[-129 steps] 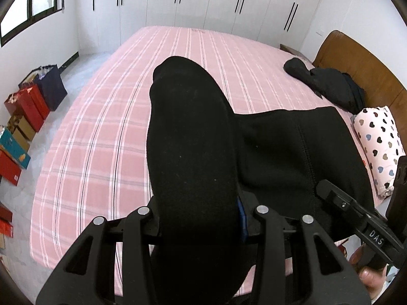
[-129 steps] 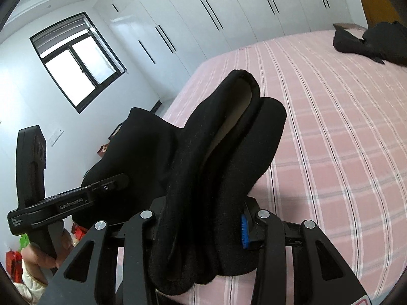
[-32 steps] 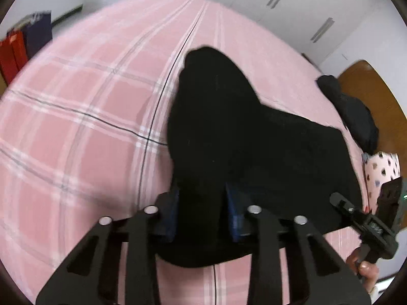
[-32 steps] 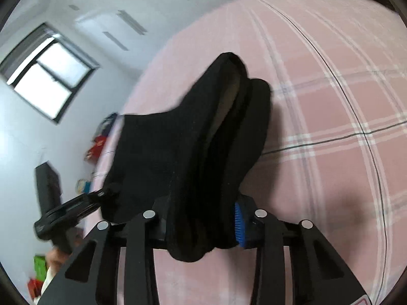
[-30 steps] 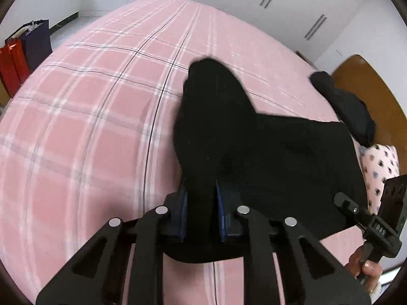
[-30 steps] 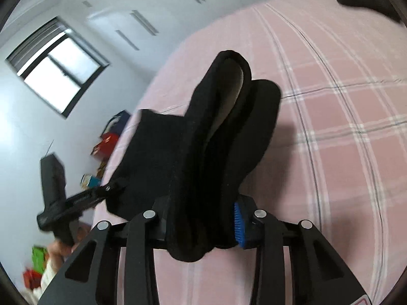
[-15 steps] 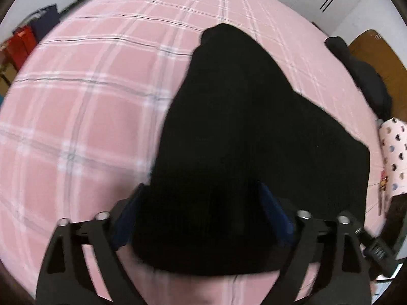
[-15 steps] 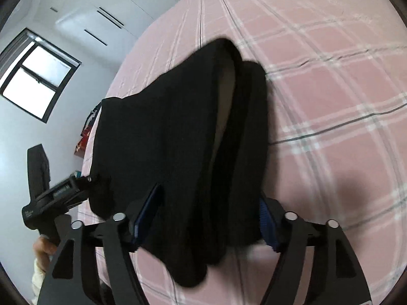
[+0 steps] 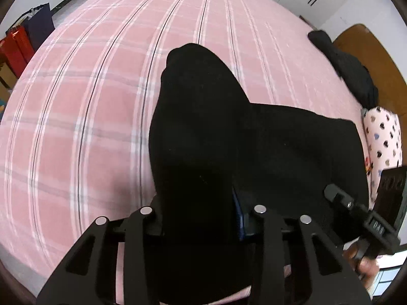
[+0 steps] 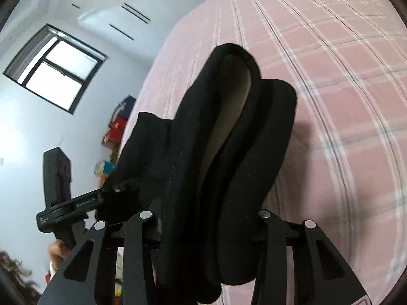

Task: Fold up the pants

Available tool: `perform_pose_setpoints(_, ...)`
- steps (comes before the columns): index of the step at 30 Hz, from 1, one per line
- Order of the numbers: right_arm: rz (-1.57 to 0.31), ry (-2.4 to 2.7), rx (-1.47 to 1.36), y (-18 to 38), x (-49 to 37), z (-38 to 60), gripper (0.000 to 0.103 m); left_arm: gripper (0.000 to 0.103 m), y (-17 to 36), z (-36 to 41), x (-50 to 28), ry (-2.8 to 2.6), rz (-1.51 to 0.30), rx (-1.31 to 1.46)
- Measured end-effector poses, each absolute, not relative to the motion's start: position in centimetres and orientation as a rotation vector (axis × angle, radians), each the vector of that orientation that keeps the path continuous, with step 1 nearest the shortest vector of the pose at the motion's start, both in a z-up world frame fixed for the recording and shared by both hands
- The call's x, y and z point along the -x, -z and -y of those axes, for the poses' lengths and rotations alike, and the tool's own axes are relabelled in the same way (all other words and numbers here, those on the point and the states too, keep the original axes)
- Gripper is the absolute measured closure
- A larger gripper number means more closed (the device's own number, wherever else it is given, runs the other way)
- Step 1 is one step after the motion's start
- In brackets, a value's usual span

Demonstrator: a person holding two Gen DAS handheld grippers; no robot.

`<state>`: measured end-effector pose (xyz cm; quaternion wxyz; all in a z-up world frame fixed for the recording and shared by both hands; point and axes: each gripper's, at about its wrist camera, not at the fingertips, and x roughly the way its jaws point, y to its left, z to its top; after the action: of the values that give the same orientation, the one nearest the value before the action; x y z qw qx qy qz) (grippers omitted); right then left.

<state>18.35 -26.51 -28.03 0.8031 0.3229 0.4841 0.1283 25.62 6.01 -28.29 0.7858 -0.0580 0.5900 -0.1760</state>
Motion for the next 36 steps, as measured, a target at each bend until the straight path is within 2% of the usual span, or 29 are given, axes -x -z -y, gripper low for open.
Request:
perform_pose_setpoints(2,-1.108,-0.242,-0.71,30.5,-17.9,26.9,0.063,0.064,30.8,-5.8,-24.7,0.355,-1.324,0.126)
perform_pose_setpoints(5,-1.157,-0.204,-0.8,34.5,-16.8,27.5,0.059,0.055,32.7,-5.6,-24.2,0.3,-1.315,0.092)
perform_pose_setpoints(8,-1.12,-0.206,-0.837,34.8,-16.4,27.9,0.057,0.045,32.7,-5.0,-24.3,0.277,-1.299,0.059)
perform_pose_setpoints(12,-1.111,-0.176,-0.81,34.9,-17.0,26.5,0.048,0.033,33.2,-3.9,-25.1,0.271,-1.306,0.062)
perform_pose_setpoints(15,-1.1,-0.161,-0.814,34.9,-17.6,25.5,0.047,0.024,33.8,-3.6,-25.8,0.261,-1.303,0.064)
perform_pose_setpoints(16,-1.096,-0.154,-0.81,34.6,-18.1,25.2,0.047,0.025,34.3,-3.2,-26.5,0.267,-1.308,0.07)
perform_pose_setpoints(21,-1.079,-0.138,-0.762,32.6,-17.7,24.0,0.063,0.062,33.0,-3.0,-27.0,0.305,-1.323,0.074)
perform_pose_setpoints(24,-1.053,-0.149,-0.728,30.4,-17.4,23.1,0.064,0.066,30.9,-2.7,-26.0,0.321,-1.304,0.065)
perform_pose_setpoints(36,-0.999,-0.21,-0.664,23.0,-11.5,20.0,0.064,0.067,23.1,-3.7,-18.5,0.342,-1.189,0.004)
